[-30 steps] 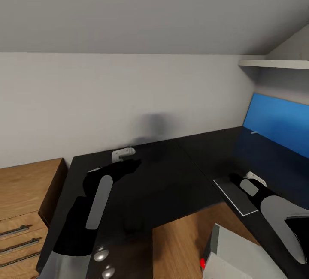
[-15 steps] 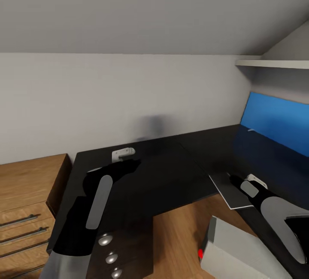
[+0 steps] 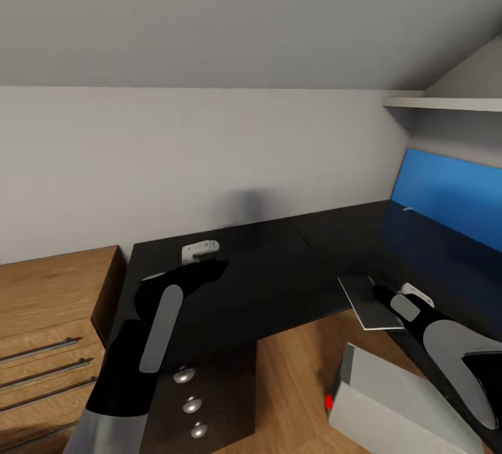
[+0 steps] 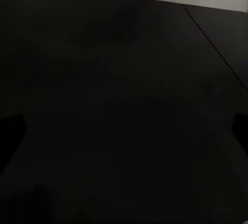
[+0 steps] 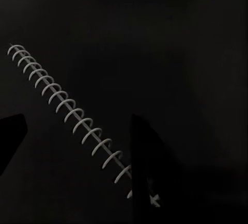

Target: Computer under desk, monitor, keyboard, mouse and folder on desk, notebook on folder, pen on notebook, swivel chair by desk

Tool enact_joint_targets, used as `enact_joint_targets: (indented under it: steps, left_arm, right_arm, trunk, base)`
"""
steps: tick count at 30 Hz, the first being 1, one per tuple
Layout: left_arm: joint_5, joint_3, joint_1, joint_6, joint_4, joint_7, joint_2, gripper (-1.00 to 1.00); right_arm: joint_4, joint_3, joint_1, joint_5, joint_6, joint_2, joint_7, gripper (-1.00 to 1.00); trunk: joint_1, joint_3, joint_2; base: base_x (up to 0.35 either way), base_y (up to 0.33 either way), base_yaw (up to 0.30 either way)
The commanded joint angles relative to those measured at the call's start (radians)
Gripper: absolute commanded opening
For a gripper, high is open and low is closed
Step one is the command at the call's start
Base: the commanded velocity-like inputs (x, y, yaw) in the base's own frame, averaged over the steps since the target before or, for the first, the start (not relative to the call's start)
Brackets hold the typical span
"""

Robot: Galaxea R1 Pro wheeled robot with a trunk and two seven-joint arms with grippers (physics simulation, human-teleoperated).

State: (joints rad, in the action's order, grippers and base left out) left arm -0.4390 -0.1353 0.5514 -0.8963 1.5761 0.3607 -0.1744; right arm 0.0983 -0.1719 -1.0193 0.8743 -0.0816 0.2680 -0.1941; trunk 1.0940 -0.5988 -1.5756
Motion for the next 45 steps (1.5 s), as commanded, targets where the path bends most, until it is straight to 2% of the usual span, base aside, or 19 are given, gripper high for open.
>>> enact_joint_targets:
  steps: [1, 11, 36, 45]
  left_arm:
    - [-0.01, 0.0, 0.001, -0.003, 0.001, 0.01, 0.0, 1.0]
    - [-0.01, 0.0, 0.001, -0.003, 0.001, 0.009, 0.0, 1.0]
    - [-0.01, -0.003, 0.001, -0.003, 0.001, 0.01, 0.0, 1.0]
    - [-0.01, -0.004, 0.001, -0.003, 0.001, 0.01, 0.0, 1.0]
  right_arm:
    - [-0.028, -0.003, 0.001, 0.014, -0.01, 0.0, -0.008, 1.0]
    - [-0.027, -0.003, 0.001, 0.014, -0.01, -0.001, -0.008, 1.0]
    - [-0.026, -0.002, 0.002, 0.012, -0.007, -0.001, -0.008, 1.0]
    - [-0.026, -0.002, 0.002, 0.012, -0.005, -0.001, -0.007, 1.0]
  trunk:
    - [0.0, -0.001, 0.0]
    - [0.0, -0.001, 0.0]
    - [0.0, -0.001, 0.0]
    - [0.0, -0.001, 0.0]
  base:
    - [-0.006, 0.074, 0.0]
    - [-0.002, 0.093, 0.0]
    - [0.0, 0.002, 0.0]
    - [0.167, 0.0, 0.0]
